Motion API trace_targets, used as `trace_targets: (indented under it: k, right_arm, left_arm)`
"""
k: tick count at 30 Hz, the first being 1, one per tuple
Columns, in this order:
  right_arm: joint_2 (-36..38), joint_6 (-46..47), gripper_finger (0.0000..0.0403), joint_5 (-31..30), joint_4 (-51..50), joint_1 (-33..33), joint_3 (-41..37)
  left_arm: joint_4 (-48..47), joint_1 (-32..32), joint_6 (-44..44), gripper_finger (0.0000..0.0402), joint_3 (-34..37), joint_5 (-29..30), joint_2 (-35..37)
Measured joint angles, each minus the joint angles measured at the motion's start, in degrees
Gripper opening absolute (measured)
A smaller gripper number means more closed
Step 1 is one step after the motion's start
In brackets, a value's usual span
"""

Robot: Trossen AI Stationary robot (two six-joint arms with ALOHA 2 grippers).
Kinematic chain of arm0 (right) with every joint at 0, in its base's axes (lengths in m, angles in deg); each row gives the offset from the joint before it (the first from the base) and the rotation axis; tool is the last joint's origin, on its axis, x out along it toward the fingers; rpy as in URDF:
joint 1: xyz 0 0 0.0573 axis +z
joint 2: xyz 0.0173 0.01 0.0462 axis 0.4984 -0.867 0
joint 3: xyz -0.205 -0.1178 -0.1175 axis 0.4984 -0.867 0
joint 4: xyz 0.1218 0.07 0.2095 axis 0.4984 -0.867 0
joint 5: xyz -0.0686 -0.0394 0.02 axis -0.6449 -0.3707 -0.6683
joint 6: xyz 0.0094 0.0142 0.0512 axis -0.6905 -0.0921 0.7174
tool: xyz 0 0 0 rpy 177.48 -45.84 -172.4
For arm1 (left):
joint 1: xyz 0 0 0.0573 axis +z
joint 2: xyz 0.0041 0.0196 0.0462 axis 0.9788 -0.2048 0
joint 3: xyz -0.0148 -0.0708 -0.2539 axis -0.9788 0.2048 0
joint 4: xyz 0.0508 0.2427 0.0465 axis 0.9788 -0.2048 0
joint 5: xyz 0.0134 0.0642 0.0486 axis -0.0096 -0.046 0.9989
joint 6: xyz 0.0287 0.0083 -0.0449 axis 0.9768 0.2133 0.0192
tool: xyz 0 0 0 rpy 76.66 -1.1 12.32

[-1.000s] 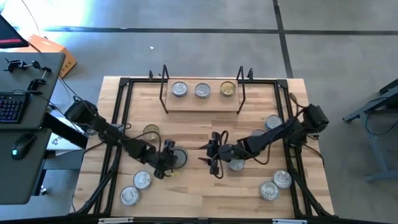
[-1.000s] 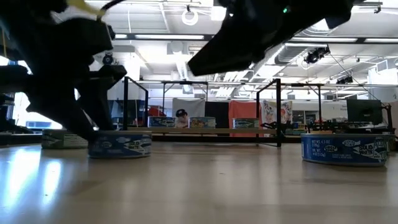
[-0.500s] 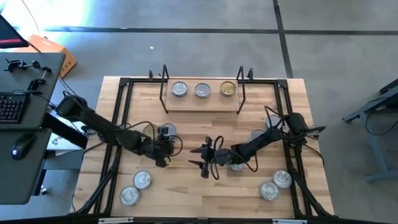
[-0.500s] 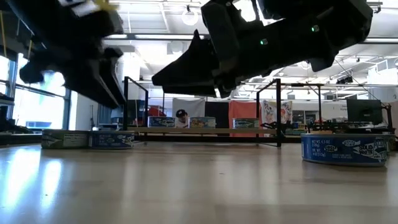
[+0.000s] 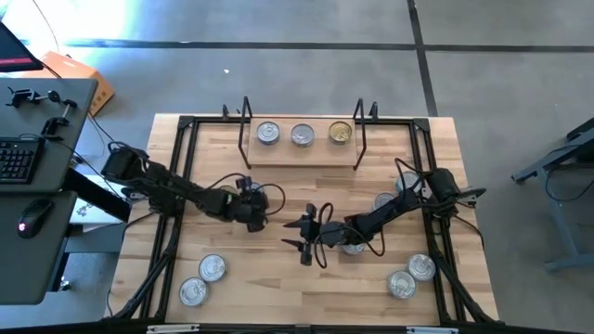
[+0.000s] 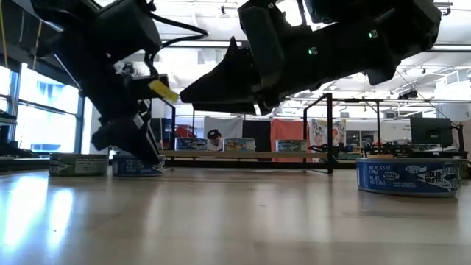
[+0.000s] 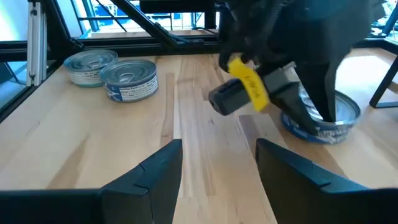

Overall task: Stack canned seafood by type on shelf
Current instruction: Put the blue tuna can on the shelf aligned with the other blue tuna can

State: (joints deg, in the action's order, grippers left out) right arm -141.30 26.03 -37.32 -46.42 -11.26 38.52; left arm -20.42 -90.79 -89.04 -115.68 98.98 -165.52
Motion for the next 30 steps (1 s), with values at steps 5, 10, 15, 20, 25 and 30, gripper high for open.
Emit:
trace_targets:
  k: [5,10,15,20,25,30]
  right_arm:
    - [1.8,-2.1,0.0197,-0.4,-3.3,0.8,0.0]
    - [7.4,-3.9,0.0197,-4.3,-16.3,1.9,0.0]
    - [10.4,-7.6,0.0197,-4.2,-24.3,1.2,0.0]
    - [9.1,-16.9,0.0198,0.2,-24.4,-1.7,0.0]
    - [6.4,-28.8,0.0223,1.3,-23.9,-4.2,0.0]
    - [1.4,-36.1,0.0259,0.8,-19.2,-7.8,0.1]
  left_arm:
    - [5.3,-1.5,5.3,0.0016,0.0,-3.4,0.2]
    - [13.1,-4.2,11.2,0.0008,0.3,-7.3,-0.1]
    - [20.1,-5.4,13.0,0.0002,0.3,-9.7,-0.1]
    - [22.0,-5.6,12.8,0.0001,0.3,-8.9,-0.1]
    - [22.1,-5.6,12.1,0.0001,0.3,-8.6,-0.1]
    - [22.1,-5.6,11.9,0.0,0.3,-8.4,-0.1]
